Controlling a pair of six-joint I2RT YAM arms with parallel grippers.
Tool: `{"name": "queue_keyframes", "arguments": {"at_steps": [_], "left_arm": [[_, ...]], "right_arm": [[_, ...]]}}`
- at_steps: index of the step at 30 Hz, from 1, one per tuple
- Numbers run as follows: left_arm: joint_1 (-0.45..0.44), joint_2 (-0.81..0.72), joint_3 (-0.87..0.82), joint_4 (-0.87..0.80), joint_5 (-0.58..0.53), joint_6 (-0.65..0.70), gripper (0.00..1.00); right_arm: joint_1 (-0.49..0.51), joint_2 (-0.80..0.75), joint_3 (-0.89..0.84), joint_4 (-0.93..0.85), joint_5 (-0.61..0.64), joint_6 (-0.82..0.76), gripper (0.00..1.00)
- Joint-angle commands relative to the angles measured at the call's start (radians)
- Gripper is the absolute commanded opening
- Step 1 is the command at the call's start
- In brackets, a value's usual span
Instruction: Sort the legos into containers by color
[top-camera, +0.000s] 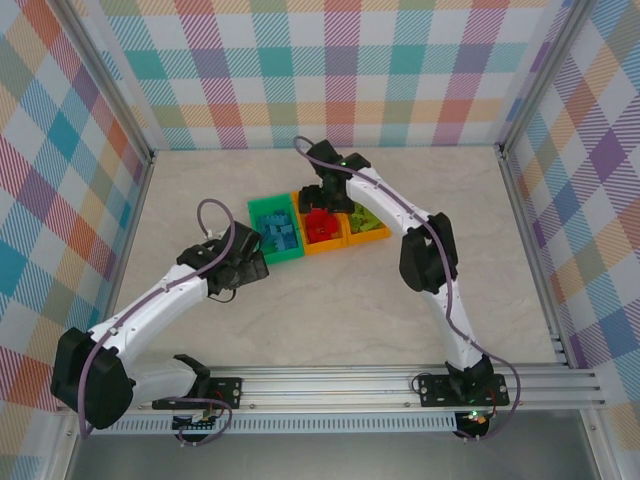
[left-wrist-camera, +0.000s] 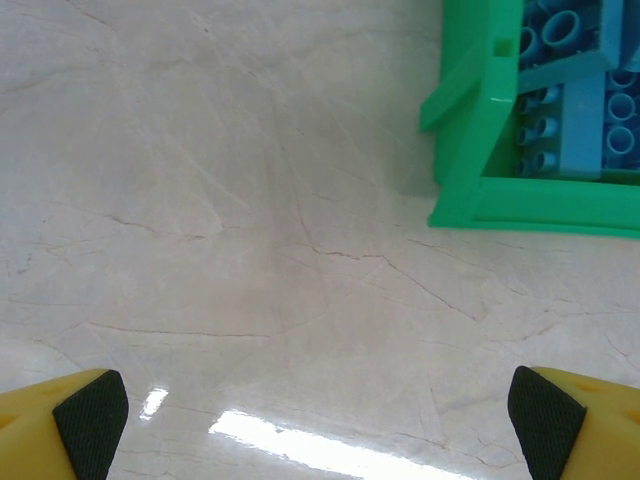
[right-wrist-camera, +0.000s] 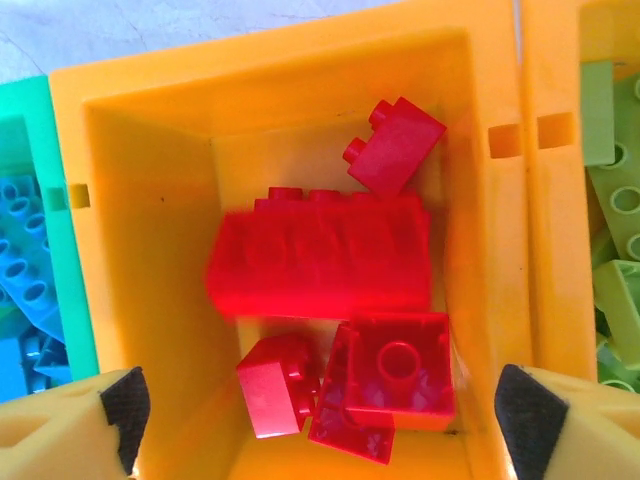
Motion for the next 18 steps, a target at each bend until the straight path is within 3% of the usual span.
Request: {"name": "queue_keyframes", "arguments": {"at_steps": [1, 6, 10, 14, 18], "left_arm": [[0.015, -0.016, -0.011, -0.027, -0.030, -0.011, 1.00], [0.049, -0.050, -0.031, -0.048, -0.104, 0.011, 1.00], [0.091, -0.126, -0.076, -0.045, -0.250, 0.077, 1.00], [0.136, -0.258, -0.192, 0.134, -0.375, 0.218, 1.00], [0.178, -0.382, -0.356, 0.429, -0.387, 0.440, 1.00]], "right_arm": [[0.023, -0.084, -0.018, -0.018, -0.040, -0.033, 0.94], [0.018, -0.300, -0.304, 0.096, 0.067, -0.052, 0.97], [-0.040, -0.580, -0.718, 0.309, 0.270, -0.089, 1.00], [-0.220, -0.861, -1.170, 0.654, 0.319, -0.202, 1.00], [-0.317, -1.011, -1.469, 0.980, 0.324, -0.393, 1.00]]}}
